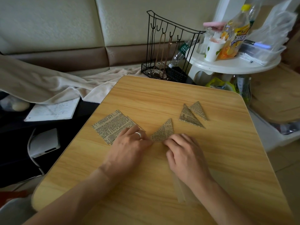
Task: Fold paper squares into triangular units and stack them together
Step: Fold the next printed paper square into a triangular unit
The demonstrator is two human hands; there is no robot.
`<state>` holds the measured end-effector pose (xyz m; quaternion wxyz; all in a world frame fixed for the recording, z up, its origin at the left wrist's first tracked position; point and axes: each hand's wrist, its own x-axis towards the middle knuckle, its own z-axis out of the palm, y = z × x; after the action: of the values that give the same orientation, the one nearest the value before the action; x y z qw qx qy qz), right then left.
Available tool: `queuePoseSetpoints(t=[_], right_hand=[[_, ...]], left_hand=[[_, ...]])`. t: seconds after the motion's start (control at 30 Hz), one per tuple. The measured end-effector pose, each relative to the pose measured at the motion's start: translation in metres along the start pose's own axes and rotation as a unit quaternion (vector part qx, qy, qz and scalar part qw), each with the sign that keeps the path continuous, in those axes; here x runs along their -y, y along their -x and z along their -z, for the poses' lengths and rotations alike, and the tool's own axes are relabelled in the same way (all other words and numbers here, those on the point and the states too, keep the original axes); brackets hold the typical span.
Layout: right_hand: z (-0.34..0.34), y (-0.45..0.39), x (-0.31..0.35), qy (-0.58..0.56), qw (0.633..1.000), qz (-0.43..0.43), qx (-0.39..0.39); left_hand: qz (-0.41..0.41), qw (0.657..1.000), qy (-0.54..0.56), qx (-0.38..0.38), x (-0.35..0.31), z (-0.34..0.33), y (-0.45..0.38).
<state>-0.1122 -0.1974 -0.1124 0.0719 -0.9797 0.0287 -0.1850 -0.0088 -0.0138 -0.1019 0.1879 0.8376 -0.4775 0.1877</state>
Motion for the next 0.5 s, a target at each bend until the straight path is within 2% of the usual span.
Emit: queuePoseSetpoints(t=[0.17, 0.33, 0.5], right_hand=[[-0.001, -0.003, 0.005, 0.006, 1.000, -0.011, -0.006], [-0.003, 0.001, 0.015, 0.015, 1.000, -0.017, 0.005], [-0.005, 0.001, 0.025, -0.015, 0.999, 0.028, 0.021]], left_hand=[[0.014, 1.000, -0.003, 0.023, 0.007, 0.005, 0.016], [0.015, 0.995, 0.024, 0.093, -0.001, 0.007, 0.028], [0.019, 0.994, 0.042, 0.099, 0.000, 0.007, 0.030]])
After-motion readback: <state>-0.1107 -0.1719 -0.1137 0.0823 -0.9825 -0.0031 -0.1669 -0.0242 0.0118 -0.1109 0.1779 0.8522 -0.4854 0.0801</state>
